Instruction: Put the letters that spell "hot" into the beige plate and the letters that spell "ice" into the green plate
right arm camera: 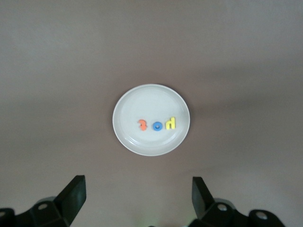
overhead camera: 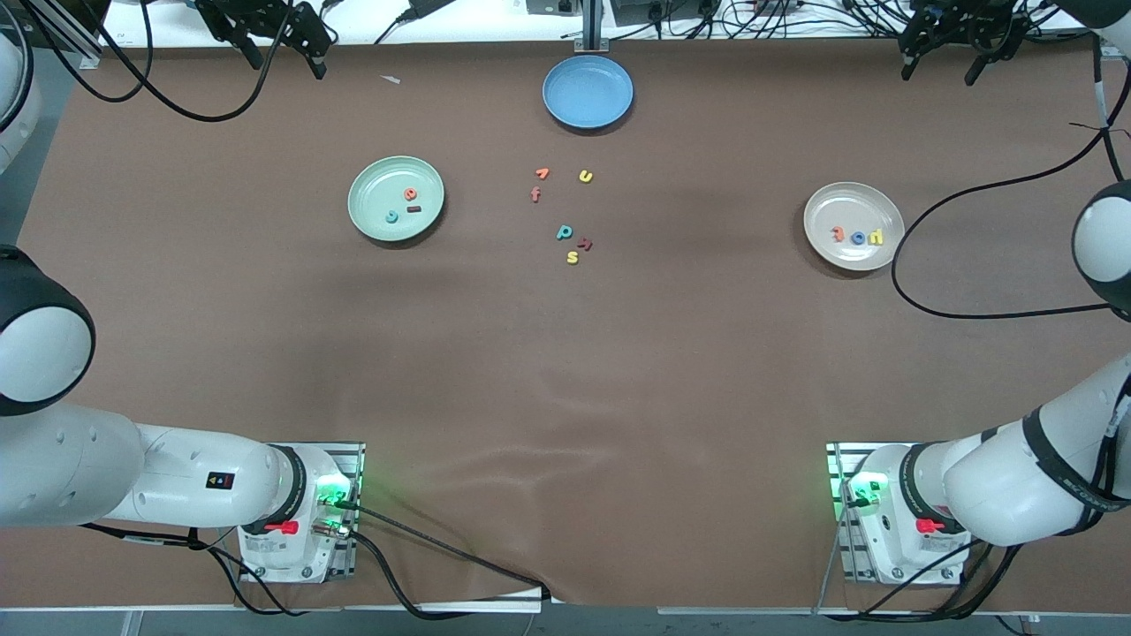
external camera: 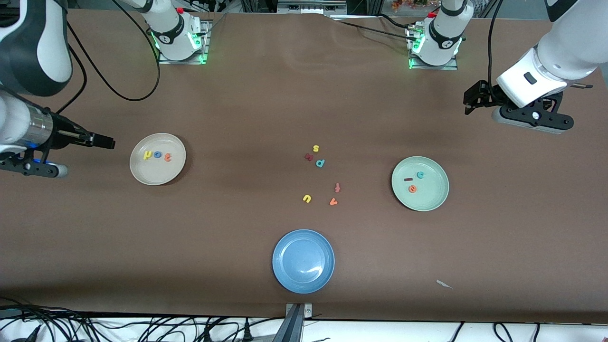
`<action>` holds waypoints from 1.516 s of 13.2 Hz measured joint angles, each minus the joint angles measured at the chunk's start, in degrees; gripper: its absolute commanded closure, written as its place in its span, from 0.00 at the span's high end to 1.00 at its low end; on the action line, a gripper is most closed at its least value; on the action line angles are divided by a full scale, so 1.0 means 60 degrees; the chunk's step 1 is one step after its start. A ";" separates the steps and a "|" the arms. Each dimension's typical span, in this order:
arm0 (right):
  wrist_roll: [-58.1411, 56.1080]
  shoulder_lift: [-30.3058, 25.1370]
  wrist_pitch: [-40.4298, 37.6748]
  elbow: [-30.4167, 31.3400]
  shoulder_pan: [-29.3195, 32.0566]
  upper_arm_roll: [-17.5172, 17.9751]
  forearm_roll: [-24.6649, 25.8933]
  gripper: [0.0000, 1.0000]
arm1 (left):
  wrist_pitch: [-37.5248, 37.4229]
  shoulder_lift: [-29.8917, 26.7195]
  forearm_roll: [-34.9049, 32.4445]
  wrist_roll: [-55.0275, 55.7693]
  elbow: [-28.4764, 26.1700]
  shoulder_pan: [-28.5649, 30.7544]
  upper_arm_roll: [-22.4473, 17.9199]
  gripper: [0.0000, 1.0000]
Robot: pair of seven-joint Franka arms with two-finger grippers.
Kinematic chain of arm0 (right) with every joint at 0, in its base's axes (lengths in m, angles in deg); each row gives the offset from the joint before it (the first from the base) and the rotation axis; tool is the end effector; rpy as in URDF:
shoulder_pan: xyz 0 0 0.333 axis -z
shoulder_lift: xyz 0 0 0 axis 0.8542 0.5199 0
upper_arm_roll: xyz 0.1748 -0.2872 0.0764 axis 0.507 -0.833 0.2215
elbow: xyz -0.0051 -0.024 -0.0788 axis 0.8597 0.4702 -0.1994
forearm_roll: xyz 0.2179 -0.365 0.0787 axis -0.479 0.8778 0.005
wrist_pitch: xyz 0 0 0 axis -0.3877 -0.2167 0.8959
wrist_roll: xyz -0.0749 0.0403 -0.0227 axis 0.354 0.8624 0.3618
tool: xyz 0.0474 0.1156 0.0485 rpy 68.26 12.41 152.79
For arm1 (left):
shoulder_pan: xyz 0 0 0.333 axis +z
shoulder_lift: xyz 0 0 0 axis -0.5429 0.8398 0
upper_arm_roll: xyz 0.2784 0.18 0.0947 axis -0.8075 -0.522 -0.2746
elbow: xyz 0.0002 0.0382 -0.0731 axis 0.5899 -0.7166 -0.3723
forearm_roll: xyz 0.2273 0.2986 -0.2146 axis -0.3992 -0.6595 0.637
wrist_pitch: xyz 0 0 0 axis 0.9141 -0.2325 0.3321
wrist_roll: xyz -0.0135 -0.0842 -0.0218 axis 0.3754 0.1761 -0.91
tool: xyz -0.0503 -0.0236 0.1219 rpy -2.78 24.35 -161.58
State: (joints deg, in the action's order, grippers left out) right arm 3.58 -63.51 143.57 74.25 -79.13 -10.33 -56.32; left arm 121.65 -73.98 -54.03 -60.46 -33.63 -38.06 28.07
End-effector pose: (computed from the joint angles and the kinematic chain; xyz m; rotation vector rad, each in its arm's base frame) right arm 0.6509 0.0130 0.5070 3.0960 -0.2230 -0.2868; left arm 0.5786 -0.1077 0.5874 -3.1224 0.3168 0.1338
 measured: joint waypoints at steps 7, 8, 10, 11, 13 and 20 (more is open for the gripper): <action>-0.0724 -0.0595 0.1716 0.0209 0.2635 0.2875 0.0841 0.99 | -0.0005 0.0000 0.0000 0.0001 0.0000 0.0000 0.0000 1.00; -0.0731 -0.0714 0.1950 0.0372 0.2664 0.2929 0.0845 1.00 | -0.0006 0.0001 0.0000 0.0001 0.0000 0.0000 0.0000 1.00; -0.0723 -0.0911 0.2045 0.0567 0.2661 0.3053 0.0847 1.00 | -0.0006 0.0002 0.0000 0.0001 -0.0001 0.0000 0.0000 1.00; -0.0717 -0.0979 0.2038 0.0638 0.2655 0.3114 0.0849 1.00 | -0.0006 0.0003 0.0000 0.0000 -0.0002 0.0000 0.0000 1.00; -0.0715 -0.1007 0.2019 0.0698 0.2654 0.3144 0.0860 1.00 | -0.0007 0.0003 0.0000 0.0000 -0.0002 0.0000 0.0000 1.00; -0.0275 -0.1010 0.2007 0.0755 0.2662 0.3141 0.0911 1.00 | -0.0012 0.0003 0.0000 0.0000 -0.0002 0.0000 0.0000 1.00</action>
State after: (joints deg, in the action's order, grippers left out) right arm 1.93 -69.57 155.61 78.78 -63.16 8.52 -50.85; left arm 121.58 -73.96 -54.03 -60.47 -33.64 -38.06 28.07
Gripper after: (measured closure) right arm 0.000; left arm 0.000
